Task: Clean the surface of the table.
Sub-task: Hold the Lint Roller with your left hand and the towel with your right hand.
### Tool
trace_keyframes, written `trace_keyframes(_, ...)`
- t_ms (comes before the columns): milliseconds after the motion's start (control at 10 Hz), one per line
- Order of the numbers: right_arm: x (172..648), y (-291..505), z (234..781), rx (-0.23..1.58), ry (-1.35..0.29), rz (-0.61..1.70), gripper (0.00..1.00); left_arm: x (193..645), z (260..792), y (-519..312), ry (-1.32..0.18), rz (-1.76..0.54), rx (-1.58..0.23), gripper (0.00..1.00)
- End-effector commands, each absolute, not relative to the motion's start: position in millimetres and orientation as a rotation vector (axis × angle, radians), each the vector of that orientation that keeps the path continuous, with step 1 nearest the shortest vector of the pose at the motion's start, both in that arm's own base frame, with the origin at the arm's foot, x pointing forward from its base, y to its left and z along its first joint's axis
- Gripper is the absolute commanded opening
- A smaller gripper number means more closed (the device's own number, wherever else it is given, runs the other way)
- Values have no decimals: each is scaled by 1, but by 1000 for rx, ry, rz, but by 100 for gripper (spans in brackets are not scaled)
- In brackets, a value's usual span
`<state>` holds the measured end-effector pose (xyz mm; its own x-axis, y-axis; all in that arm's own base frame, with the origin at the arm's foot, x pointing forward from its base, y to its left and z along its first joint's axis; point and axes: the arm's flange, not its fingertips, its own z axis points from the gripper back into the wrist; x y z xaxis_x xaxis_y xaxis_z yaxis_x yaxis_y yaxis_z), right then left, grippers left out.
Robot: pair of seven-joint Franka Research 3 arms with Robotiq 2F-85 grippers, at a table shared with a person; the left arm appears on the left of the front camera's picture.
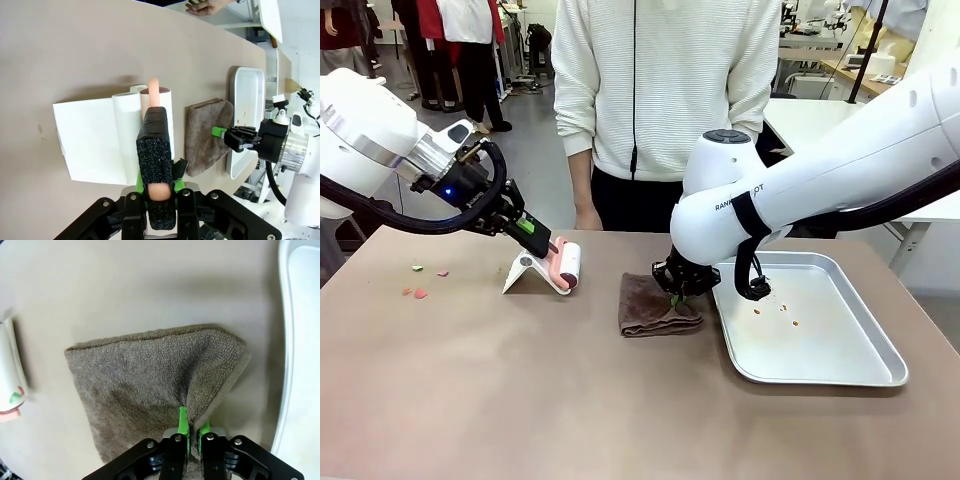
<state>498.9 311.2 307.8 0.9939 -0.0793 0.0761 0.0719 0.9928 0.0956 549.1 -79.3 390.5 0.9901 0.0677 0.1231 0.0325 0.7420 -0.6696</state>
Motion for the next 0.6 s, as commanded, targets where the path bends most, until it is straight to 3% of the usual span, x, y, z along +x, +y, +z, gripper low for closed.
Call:
trace_keyframes(0,501,308,301,126,-72,-113,0,544,400,-79,-195,-16,-812,0)
trace_keyframes(300,497,282,317,248,-73,-131,0,537,413,-75,-235,-27,-884,0)
trace_keyframes(500,486,255,339,430,-75,-105,0,527,428,-68,-219,-55,-967,0)
